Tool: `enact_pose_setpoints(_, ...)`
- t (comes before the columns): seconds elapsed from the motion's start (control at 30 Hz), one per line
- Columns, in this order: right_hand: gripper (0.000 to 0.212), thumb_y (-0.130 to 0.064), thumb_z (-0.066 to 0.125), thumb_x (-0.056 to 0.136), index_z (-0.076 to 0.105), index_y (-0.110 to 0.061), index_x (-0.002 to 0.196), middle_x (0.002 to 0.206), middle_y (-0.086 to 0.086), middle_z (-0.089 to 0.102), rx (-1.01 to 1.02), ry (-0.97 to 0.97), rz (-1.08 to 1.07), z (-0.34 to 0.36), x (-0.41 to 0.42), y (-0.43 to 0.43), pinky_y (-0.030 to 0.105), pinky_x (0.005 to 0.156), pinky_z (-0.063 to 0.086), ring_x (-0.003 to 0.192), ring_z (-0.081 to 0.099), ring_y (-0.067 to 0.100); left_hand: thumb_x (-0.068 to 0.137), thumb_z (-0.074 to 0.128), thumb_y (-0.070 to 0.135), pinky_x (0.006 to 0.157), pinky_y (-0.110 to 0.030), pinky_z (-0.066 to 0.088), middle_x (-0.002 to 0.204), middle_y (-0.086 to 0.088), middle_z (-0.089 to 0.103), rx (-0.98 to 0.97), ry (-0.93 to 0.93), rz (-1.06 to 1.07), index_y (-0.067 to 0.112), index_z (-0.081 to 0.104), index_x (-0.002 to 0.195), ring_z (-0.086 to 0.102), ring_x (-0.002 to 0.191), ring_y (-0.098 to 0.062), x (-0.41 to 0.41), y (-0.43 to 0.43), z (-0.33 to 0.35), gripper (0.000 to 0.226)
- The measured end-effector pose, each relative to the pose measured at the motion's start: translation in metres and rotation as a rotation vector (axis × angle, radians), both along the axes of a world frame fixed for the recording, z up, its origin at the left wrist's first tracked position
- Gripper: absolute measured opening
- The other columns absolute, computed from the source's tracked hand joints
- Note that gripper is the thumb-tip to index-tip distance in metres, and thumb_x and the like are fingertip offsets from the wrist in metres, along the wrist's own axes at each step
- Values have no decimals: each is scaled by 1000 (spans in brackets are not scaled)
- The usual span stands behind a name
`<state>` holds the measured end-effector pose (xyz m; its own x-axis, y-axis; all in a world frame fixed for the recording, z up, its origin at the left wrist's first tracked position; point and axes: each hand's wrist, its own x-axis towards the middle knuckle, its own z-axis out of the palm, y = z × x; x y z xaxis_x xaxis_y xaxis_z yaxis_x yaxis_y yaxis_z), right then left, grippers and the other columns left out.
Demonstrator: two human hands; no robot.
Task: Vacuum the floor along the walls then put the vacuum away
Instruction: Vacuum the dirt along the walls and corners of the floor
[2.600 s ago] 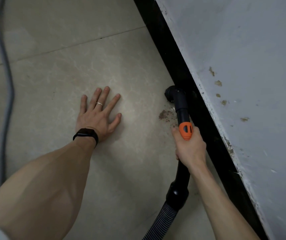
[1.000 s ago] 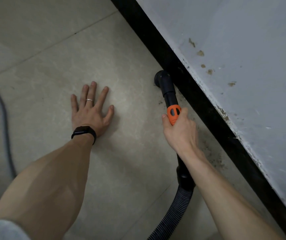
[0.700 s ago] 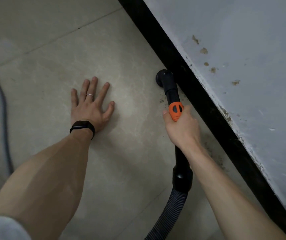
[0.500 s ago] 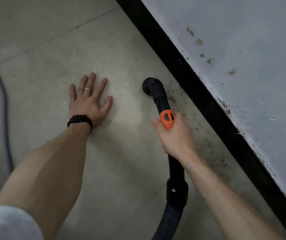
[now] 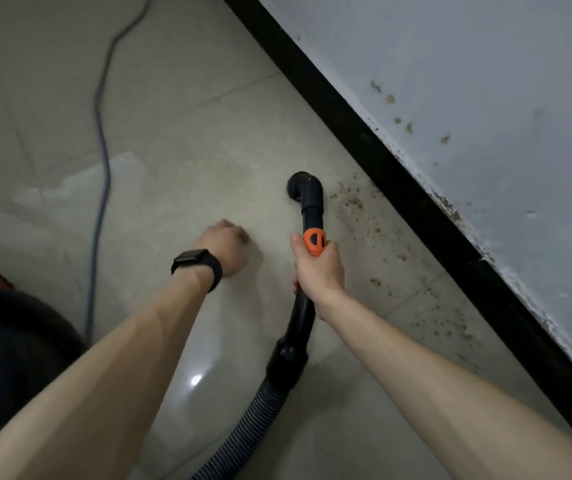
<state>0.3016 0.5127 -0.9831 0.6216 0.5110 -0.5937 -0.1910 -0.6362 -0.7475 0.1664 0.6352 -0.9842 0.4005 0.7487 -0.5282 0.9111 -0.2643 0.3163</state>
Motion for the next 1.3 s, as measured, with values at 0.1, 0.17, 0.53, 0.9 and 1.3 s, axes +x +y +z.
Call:
enact_pose_setpoints(0.1,40,-49,70,92,49,-16,100,67,0,59,91,236,-120,8,-3,3,30,49,48,42,52,16,73,56,9,89,-33,51,117,2,66,-476,-8,121,26,70,116,61,105,-17,-4,-50,39,48)
enact_pose_setpoints(0.17,36,-43,73,93,51,-15,97,56,-4,54,132,375,-197,14,-5,4,27,45,45,41,48,15,58,60,18,93,-38,50,114,6,67,-688,69,68,27,71,111,60,105,-12,-1,-73,58,55)
enact_pose_setpoints(0.53,31,-32,75,96,53,-11,97,59,1,50,203,688,-340,52,-7,6,26,47,47,43,45,15,77,76,20,74,-36,61,74,-5,75,-399,-74,109,12,64,79,73,72,-23,-6,-113,63,15)
enact_pose_setpoints(0.9,36,-42,70,97,54,-12,85,49,-3,51,235,639,-422,29,-76,3,25,47,48,38,48,14,58,70,25,54,-26,55,69,-3,69,-232,112,-6,20,61,76,68,62,-20,-59,-98,51,21)
enact_pose_setpoints(1.3,47,-55,63,98,56,-11,81,42,-7,52,180,385,-503,24,-67,17,27,47,48,35,50,13,59,72,44,50,-24,41,65,5,65,-202,19,-73,29,57,73,61,59,-13,-54,-80,32,26)
